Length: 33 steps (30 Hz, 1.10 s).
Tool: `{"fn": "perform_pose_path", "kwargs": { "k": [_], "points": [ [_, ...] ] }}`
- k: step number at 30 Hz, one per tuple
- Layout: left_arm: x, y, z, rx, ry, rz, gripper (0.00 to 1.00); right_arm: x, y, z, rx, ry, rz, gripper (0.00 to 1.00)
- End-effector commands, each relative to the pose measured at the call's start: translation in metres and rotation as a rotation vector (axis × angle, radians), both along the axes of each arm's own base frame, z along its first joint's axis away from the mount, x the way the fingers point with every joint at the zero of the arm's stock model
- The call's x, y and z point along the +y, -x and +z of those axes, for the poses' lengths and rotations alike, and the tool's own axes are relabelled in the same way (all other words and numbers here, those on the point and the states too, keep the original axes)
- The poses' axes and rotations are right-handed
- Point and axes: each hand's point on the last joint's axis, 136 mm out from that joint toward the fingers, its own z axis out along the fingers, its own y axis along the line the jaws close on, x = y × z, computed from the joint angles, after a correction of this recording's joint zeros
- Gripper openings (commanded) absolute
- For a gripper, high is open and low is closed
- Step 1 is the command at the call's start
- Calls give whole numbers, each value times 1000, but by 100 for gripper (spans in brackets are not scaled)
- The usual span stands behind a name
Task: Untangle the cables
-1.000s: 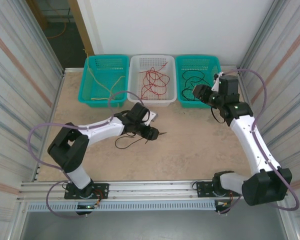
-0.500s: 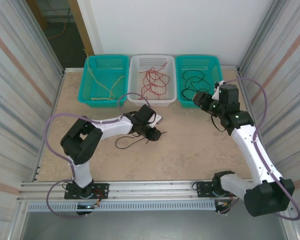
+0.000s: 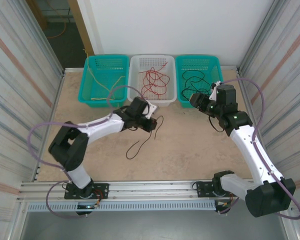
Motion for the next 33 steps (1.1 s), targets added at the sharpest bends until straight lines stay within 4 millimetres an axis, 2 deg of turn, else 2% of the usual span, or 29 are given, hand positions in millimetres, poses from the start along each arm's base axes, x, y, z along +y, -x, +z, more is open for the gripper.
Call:
{"fn": "perform_pose_path", "kwargs": {
  "k": [1,7,11,17,22,26,28,30,33],
  "points": [
    [3,-3,69,-42,210,22,0,16,5,22,-58,-52,61,54],
    [6,9,138,-109,327,-24,0,69,14,35,-90,-90,261,57],
    [11,15,170,-165,383,-16,0,110,26,46,-127,-150,395,60],
    [17,18,199,-223,451,5,0,160,42,43,-119,-171,526,61],
    [25,18,214,-242,505,28,0,178,44,27,-87,-149,548,56],
    [26,20,217,-243,515,19,0,187,43,23,-75,-149,558,45],
    [28,20,221,-252,520,23,0,188,41,22,-73,-135,557,28],
    [31,21,223,-262,523,30,0,183,37,20,-72,-105,532,15],
    [38,19,225,-268,521,42,0,171,32,21,-89,-18,490,4]
  ]
}}
